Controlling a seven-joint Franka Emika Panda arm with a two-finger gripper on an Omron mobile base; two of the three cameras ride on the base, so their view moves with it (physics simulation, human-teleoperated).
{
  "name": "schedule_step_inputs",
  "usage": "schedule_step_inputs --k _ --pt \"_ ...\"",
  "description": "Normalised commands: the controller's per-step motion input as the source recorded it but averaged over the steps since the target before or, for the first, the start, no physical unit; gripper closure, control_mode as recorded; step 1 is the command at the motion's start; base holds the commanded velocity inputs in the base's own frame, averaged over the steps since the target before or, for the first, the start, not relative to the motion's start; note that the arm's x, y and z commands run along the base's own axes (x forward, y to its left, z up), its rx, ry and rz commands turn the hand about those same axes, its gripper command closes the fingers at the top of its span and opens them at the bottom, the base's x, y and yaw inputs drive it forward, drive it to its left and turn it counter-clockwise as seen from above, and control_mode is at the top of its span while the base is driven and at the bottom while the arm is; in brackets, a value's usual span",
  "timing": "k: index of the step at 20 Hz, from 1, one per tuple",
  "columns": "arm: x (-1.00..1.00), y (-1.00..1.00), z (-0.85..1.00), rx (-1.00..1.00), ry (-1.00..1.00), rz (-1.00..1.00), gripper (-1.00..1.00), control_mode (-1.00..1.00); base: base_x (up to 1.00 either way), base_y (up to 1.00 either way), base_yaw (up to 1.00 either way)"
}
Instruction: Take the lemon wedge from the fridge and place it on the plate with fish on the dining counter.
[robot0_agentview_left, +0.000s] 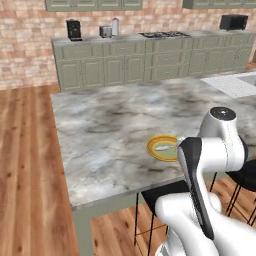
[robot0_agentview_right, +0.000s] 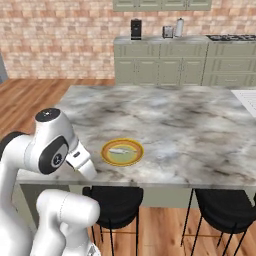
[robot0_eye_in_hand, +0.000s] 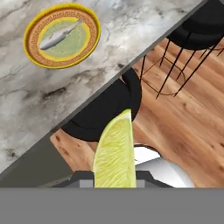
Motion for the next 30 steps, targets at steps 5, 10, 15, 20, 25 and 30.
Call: schedule_step_inputs --k 5,10,15,20,25,30 --pt "0.92 -0.49 -0.03 0.00 -0.02 0.17 1.00 -1.00 0.00 0.00 0.00" --pt "1.00 -0.35 0.00 0.01 -0.01 0.12 1.00 -1.00 0.00 0.00 0.00" --pt "0.92 -0.04 0.00 0.00 0.05 0.02 1.00 -1.00 0.00 0.00 0.00" --pt "0.86 0.04 -0.08 0.00 0.18 -0.02 1.00 -1.00 0.00 0.00 0.00" --pt "0.63 0.00 -0.30 0.00 0.17 -0.24 1.00 -1.00 0.00 0.00 0.00" --pt "0.42 0.00 -0.32 0.00 0.13 -0.21 1.00 -1.00 0.00 0.00 0.00"
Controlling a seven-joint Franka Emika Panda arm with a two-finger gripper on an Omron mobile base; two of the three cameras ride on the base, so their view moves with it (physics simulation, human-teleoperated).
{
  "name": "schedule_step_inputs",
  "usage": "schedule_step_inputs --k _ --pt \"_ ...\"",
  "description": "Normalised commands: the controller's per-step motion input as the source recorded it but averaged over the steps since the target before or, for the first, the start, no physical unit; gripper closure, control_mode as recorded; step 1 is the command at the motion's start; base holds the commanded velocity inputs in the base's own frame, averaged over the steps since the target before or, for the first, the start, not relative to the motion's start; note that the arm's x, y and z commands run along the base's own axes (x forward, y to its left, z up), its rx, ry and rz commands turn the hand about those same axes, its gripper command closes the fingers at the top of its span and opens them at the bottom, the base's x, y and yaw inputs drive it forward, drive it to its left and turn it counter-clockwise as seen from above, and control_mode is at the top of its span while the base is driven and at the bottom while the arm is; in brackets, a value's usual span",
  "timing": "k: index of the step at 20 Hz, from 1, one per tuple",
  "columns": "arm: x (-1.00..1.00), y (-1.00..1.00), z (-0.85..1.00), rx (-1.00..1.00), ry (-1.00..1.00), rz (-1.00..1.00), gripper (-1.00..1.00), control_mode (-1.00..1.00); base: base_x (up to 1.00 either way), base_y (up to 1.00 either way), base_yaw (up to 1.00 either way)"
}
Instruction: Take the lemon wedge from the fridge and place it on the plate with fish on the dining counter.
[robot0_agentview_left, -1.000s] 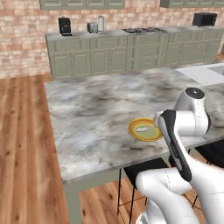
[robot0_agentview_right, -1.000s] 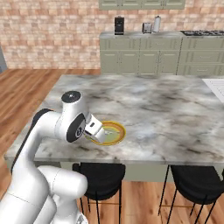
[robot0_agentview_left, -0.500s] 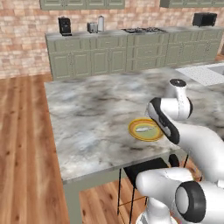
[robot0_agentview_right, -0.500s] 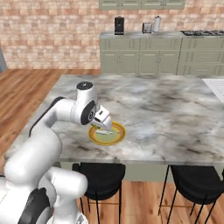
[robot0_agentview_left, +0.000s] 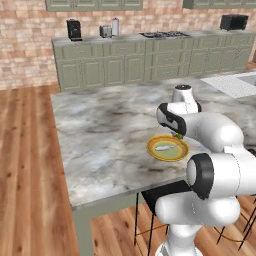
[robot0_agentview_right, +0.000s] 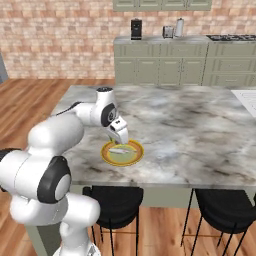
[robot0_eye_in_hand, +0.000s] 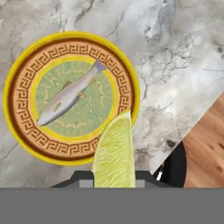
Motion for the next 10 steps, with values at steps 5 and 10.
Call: schedule_step_inputs --k 5,10 --pt "0.05 0.00 -0.55 0.01 0.10 -0.16 1.00 -1.00 0.00 0.00 0.00" --pt "0.00 0.00 -0.58 0.03 0.03 -0.14 1.00 -1.00 0.00 0.00 0.00"
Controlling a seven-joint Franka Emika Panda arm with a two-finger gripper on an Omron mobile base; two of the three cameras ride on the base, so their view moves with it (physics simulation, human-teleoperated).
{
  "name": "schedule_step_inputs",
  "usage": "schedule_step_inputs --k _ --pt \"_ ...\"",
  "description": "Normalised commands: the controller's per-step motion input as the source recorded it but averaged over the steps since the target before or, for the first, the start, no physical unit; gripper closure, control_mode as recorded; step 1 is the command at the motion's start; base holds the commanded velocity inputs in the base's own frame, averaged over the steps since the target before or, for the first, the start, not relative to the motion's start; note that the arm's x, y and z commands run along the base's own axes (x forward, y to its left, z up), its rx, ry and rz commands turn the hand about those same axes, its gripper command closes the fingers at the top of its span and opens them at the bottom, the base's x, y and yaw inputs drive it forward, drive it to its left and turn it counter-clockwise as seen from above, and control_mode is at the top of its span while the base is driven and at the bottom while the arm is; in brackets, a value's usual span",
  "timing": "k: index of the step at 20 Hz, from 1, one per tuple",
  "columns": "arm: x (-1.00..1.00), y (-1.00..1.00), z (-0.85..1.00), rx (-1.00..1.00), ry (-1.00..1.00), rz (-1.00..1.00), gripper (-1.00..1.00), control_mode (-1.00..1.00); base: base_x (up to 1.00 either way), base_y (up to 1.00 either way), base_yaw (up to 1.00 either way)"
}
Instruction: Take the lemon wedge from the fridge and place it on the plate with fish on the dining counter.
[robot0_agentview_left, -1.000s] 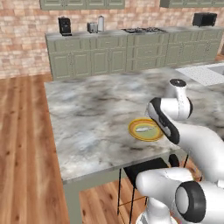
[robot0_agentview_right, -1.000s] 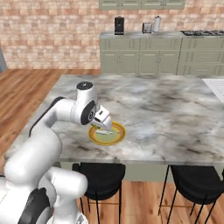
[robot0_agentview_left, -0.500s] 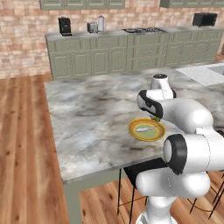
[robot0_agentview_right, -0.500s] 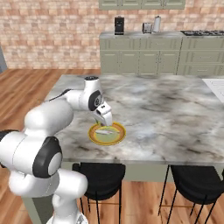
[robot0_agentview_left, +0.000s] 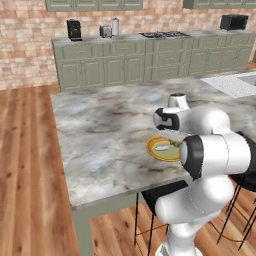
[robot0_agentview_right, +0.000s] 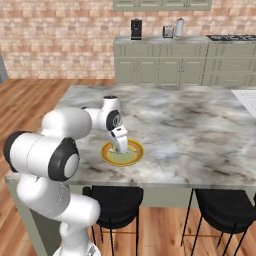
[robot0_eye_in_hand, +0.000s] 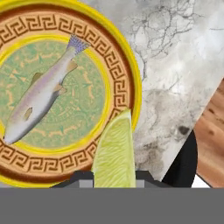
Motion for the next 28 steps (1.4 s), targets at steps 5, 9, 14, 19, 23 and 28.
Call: schedule_step_inputs --k 5,9,14,19,23,28 --pt "0.16 0.00 -0.29 0.00 0.00 -0.11 1.00 -1.00 0.00 0.00 0.00" --pt "0.03 0.00 -0.25 0.00 -0.01 -0.08 1.00 -1.00 0.00 0.00 0.00" --pt "0.12 0.00 -0.23 0.00 -0.01 -0.06 1.00 -1.00 0.00 0.00 0.00" --pt "0.26 0.00 -0.15 0.00 0.00 -0.06 1.00 -1.00 0.00 0.00 0.00" --pt "0.34 0.00 -0.11 0.00 0.00 -0.06 1.00 -1.00 0.00 0.00 0.00" --pt "0.31 0.00 -0.10 0.00 0.00 -0.05 -1.00 -1.00 0.00 0.00 0.00"
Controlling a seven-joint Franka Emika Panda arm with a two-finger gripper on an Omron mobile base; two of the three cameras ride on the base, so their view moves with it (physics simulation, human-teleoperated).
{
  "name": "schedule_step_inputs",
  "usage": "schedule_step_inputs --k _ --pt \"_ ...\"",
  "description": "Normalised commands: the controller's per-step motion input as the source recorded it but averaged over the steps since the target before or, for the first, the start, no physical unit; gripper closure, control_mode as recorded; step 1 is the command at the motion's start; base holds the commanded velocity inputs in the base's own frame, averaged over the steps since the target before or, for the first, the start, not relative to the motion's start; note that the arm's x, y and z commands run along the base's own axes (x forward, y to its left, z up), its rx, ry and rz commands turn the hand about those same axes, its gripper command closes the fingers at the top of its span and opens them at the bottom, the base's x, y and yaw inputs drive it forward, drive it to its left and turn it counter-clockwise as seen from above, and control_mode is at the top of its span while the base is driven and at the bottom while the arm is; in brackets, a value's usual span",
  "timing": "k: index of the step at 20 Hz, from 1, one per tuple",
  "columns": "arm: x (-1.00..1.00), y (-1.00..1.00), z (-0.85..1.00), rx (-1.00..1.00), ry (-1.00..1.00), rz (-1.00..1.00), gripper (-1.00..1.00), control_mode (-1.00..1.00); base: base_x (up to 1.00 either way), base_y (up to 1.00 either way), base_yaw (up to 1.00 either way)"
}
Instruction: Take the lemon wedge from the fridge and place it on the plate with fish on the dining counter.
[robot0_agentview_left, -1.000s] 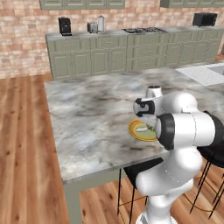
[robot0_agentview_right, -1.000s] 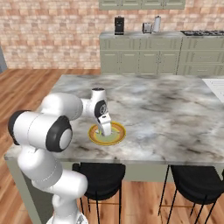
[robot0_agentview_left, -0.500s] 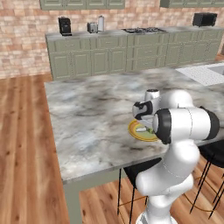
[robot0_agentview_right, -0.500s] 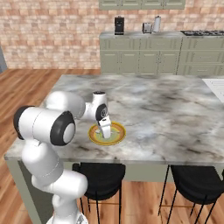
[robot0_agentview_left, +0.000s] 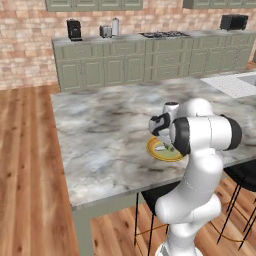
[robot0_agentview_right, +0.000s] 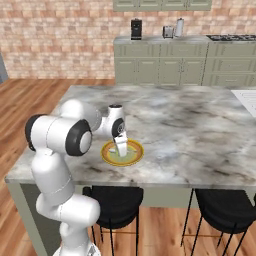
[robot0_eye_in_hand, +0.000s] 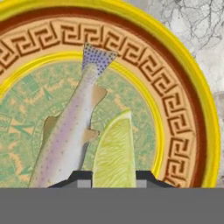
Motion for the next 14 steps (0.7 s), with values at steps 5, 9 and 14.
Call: schedule_step_inputs --k 5,9,14 --pt "0.10 -0.05 0.00 0.00 0.00 -0.02 -1.00 -1.00 0.00 0.00 0.00" --pt "-0.06 0.00 0.07 0.00 0.00 0.00 -1.00 -1.00 0.00 0.00 0.00" --pt "-0.32 -0.09 0.39 0.01 -0.03 0.06 -1.00 -1.00 0.00 0.00 0.00"
